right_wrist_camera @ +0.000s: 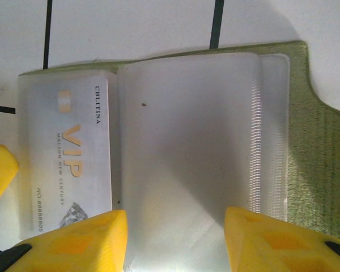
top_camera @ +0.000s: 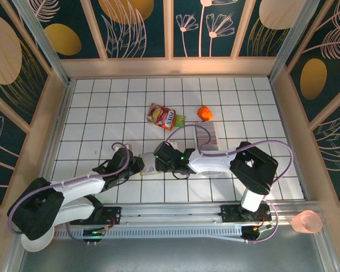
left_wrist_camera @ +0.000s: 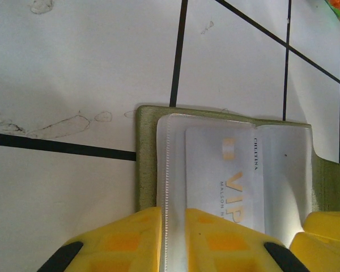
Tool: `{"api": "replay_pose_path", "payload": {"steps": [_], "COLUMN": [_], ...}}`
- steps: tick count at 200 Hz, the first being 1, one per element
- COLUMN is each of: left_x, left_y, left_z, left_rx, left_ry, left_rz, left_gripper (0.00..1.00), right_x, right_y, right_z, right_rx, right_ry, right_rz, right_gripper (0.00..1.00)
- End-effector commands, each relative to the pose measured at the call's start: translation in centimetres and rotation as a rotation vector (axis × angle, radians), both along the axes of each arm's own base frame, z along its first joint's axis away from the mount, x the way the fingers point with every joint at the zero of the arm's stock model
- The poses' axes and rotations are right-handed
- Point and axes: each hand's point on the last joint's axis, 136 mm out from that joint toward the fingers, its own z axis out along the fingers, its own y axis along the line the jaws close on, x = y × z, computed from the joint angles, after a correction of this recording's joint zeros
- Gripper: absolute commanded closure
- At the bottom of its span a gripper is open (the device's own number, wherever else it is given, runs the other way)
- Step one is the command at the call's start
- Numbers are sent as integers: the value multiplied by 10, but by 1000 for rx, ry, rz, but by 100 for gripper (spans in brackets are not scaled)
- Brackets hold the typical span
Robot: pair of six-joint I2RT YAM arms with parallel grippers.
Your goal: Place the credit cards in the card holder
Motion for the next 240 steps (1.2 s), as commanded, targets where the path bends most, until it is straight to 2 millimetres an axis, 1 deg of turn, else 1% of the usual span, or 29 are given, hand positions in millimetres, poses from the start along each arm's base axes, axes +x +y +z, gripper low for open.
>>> {"api": "replay_pose_path", "payload": {"steps": [1,25,65,95,114,145,151,163,198,240], "left_x": [5,5,4,5,8,11,11,11,9,6], "left_y": [-4,-2,5,9,18,36,38,44,58,72], "left_z": [9,10,7,10,16,26,29,33,39,45], "left_rx": [-23,-20,-5,0,22,50,52,53,56,57], "left_ry": [-33,-37,-42,-54,-77,-120,-130,-146,-171,-200], "left_rz": [0,8,29,53,96,174,185,211,278,336], "left_gripper": [82,82,82,82,82,81,81,80,76,76], "right_x": [0,0,0,1,0,3,-1,-2,-4,-5], "right_y": [11,19,33,43,51,58,62,66,78,92], "right_z": [-2,-2,7,13,16,19,19,20,25,33], "right_rx": [20,48,122,171,207,224,237,245,289,338], "right_ry": [16,25,26,25,26,14,33,33,34,29], "right_rz": [8,18,28,34,45,52,71,78,100,125], "right_gripper": [51,49,48,48,48,48,48,48,48,48]}}
